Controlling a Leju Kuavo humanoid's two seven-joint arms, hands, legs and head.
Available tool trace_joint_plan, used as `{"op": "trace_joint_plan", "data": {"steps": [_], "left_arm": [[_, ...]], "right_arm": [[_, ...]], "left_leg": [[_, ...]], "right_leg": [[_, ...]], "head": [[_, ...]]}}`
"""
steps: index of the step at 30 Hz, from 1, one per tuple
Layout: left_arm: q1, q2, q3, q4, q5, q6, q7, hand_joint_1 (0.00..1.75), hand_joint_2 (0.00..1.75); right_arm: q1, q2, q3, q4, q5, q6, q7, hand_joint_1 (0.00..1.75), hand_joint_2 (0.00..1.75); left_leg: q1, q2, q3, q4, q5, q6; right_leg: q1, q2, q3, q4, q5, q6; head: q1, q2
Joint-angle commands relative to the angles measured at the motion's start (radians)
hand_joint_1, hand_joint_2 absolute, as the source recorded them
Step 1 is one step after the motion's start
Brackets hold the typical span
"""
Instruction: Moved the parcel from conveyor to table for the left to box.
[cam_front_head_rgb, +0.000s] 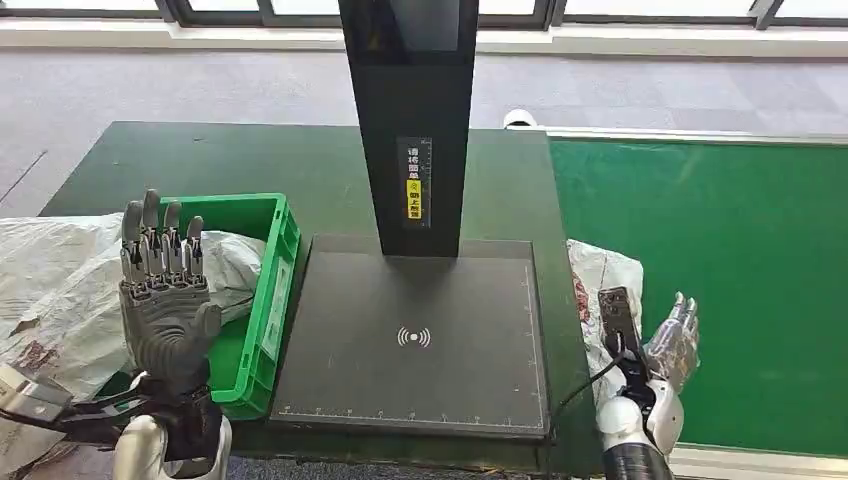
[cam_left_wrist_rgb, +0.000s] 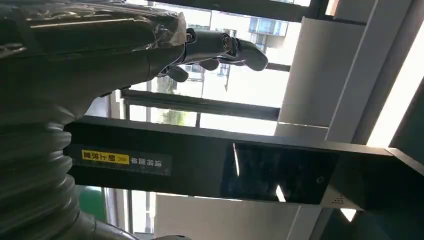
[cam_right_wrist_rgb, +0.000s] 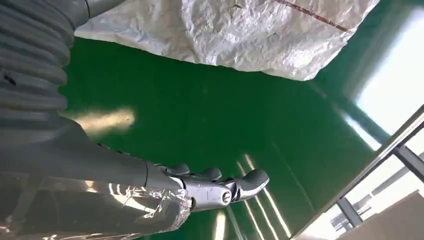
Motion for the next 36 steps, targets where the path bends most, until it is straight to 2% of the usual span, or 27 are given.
{"op": "trace_joint_plan", "data": {"steps": [1, 4, 5, 12, 19, 36], "left_arm": [[0.002, 0.007, -0.014, 0.046, 0.000, 0.002, 0.003, 0.00, 1.75], [0.002, 0.007, -0.014, 0.046, 0.000, 0.002, 0.003, 0.00, 1.75], [0.000, 0.011, -0.017, 0.056, -0.007, 0.010, 0.014, 0.00, 1.75], [-0.031, 0.022, -0.025, 0.109, -0.025, 0.009, 0.008, 0.00, 1.75], [-0.056, 0.021, -0.024, 0.128, -0.034, 0.006, 0.016, 0.00, 1.75], [-0.067, 0.018, -0.035, 0.167, -0.044, 0.003, 0.027, 0.00, 1.75]], "right_arm": [[-0.047, -0.024, -0.027, 0.085, -0.002, 0.003, 0.005, 0.00, 1.75], [-0.047, -0.024, -0.027, 0.085, -0.002, 0.003, 0.005, 0.00, 1.75], [-0.059, -0.033, -0.013, 0.116, 0.027, 0.050, 0.055, 0.00, 1.75], [-0.107, -0.060, -0.005, 0.250, 0.079, 0.110, 0.157, 0.00, 1.75], [-0.134, -0.074, 0.007, 0.320, 0.117, 0.183, 0.214, 0.00, 1.75], [-0.136, -0.074, 0.015, 0.349, 0.129, 0.205, 0.228, 0.00, 1.75]], "left_leg": [[0.000, 0.001, 0.001, -0.002, 0.001, 0.001], [0.000, 0.000, 0.001, -0.002, 0.001, 0.001], [0.000, 0.000, 0.001, -0.001, 0.000, 0.001], [0.000, 0.000, 0.002, -0.002, 0.001, 0.001], [0.000, 0.000, 0.001, -0.002, 0.001, 0.001], [0.000, 0.000, 0.001, -0.001, 0.000, 0.000]], "right_leg": [[0.000, 0.001, 0.001, -0.002, 0.001, 0.000], [0.000, 0.001, 0.001, -0.002, 0.001, 0.000], [0.000, 0.001, 0.001, -0.001, 0.000, 0.000], [0.000, 0.001, 0.002, -0.003, 0.001, 0.000], [0.000, 0.001, 0.001, -0.003, 0.001, 0.000], [0.000, 0.000, 0.000, -0.001, 0.000, 0.000]], "head": [[0.000, 0.000], [0.000, 0.000], [0.000, 0.000], [0.000, 0.000], [0.000, 0.000], [0.000, 0.000]]}}
